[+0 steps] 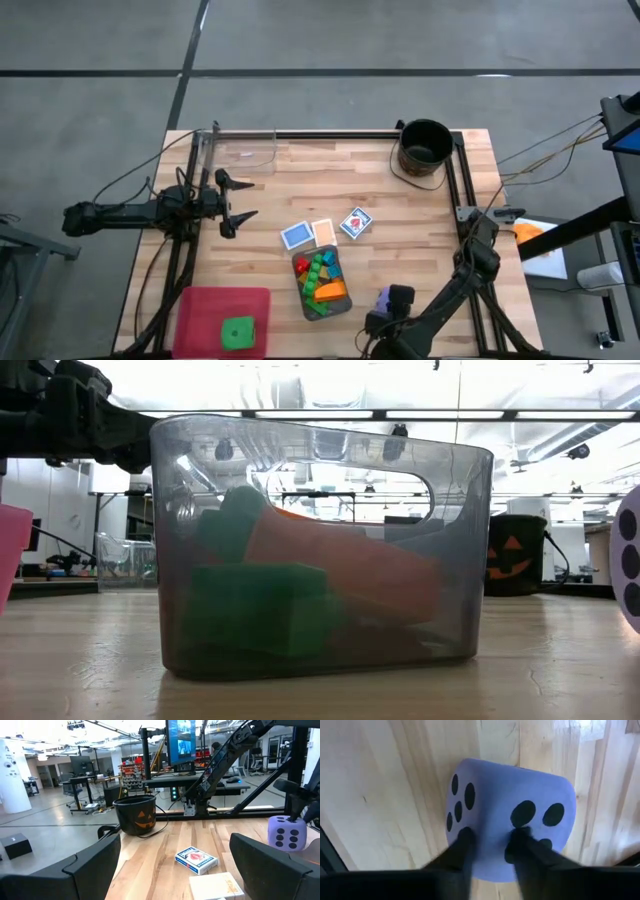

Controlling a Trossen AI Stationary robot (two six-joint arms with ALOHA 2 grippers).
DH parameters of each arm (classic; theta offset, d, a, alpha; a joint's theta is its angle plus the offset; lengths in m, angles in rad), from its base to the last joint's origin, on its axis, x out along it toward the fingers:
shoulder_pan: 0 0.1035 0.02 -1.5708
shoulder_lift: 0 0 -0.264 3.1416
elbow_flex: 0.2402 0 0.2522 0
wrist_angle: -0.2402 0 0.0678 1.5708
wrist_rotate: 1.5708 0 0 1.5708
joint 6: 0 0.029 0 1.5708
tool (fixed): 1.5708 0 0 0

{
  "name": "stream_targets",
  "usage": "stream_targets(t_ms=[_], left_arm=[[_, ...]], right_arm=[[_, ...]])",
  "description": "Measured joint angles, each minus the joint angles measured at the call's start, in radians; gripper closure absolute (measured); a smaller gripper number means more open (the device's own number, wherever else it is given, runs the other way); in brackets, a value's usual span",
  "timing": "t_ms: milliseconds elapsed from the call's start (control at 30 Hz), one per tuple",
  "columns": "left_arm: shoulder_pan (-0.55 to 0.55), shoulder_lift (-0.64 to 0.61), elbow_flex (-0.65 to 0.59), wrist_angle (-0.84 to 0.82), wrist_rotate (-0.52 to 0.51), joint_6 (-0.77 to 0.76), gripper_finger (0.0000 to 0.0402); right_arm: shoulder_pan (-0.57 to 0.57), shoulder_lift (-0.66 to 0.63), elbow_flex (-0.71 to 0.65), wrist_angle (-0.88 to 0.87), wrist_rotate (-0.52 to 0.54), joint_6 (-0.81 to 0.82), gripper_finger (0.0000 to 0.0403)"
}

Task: Pick & Place Toys
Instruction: Put the blue die into the pink bin

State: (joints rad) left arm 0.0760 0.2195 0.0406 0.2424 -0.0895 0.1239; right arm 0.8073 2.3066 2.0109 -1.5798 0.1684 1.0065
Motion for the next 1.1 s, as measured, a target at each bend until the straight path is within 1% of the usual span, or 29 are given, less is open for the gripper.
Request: stream_targets(t_ms=[33, 67, 233, 367, 900, 1100], left_arm=[[0.000, 0.000, 0.000, 0.000, 0.000, 0.000, 0.0025], [0.000, 0.000, 0.000, 0.000, 0.000, 0.000, 0.0025], [0.000, 0.000, 0.000, 0.000, 0.000, 0.000, 0.0025], [0.000, 0.000, 0.000, 0.000, 0.000, 0.000, 0.0025], [0.000, 0.000, 0.000, -0.009, 0.000, -0.008, 0.0025], [0.000, 0.000, 0.000, -0.010, 0.002, -0.012, 0.0025]], right_arm=[[0.000, -0.001, -0.001, -0.002, -0.002, -0.012, 0.0342], [0.000, -0.002, -0.001, -0.002, -0.003, -0.023, 0.0359], [-0.001, -0.016, -0.005, 0.002, -0.004, -0.043, 0.0367], [-0.003, -0.045, -0.008, 0.012, 0.053, -0.042, 0.0384], [-0.006, -0.183, -0.006, 0.011, 0.260, 0.010, 0.0387], [-0.005, -0.230, -0.003, 0.019, 0.395, -0.008, 0.0387]])
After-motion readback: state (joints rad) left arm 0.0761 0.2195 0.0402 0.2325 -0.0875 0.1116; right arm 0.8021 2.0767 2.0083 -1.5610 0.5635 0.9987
